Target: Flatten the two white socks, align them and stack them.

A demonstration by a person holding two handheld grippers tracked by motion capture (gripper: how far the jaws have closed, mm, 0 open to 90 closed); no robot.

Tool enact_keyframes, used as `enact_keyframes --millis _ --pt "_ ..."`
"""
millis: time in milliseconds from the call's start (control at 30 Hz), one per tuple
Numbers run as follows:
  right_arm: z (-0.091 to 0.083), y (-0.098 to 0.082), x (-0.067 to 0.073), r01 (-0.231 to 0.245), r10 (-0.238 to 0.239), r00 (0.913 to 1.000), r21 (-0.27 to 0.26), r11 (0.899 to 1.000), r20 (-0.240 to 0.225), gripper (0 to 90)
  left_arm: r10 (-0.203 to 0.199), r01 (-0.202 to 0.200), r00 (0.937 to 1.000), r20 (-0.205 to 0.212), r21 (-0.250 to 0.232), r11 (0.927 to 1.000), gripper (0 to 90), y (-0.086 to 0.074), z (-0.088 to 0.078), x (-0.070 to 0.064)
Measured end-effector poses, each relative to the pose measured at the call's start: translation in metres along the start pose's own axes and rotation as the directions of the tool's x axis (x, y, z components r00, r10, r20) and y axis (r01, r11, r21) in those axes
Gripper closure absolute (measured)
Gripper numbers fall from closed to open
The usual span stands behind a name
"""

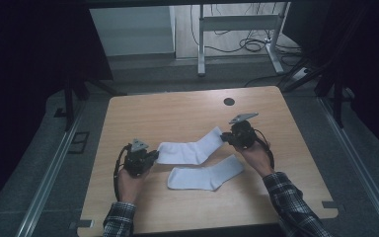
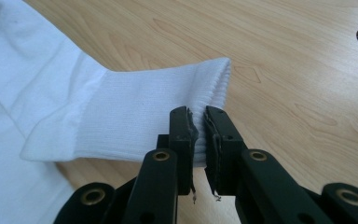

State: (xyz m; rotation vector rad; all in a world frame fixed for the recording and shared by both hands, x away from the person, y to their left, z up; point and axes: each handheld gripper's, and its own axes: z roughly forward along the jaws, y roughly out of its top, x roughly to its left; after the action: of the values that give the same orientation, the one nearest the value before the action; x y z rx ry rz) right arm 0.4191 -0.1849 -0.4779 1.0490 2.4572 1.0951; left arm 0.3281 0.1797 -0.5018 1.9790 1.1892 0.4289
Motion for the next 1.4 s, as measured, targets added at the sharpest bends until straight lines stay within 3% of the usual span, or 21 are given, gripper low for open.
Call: enact_keyframes --millis 333,967,1133,1400 --pt "-0.028 -0.012 0.004 0.018 -0.018 0.9998 -0.020 1.000 -0.009 80.6 0.044 -0.044 0.9986 0.029 0.005 0.9990 85.4 -0.003 -0.008 -0.020" --pt "-0.064 -0.055 0.014 0.029 -0.028 0.9985 0.007 1.000 -0.047 80.7 0.111 -0.113 0.9912 0.072 0.018 0.9935 85.4 -0.019 -0.021 -0.059" --pt "-0.066 -0.065 0.019 0.033 -0.031 0.9977 0.031 0.999 -0.060 80.6 0.125 -0.128 0.9894 0.075 0.035 0.9912 85.4 -0.026 -0.022 -0.067" --pt "-0.052 -0.077 0.019 0.025 -0.019 0.9980 0.089 0.996 -0.060 80.0 0.160 -0.162 0.9867 0.029 0.111 0.9804 85.3 -0.032 -0.009 -0.071"
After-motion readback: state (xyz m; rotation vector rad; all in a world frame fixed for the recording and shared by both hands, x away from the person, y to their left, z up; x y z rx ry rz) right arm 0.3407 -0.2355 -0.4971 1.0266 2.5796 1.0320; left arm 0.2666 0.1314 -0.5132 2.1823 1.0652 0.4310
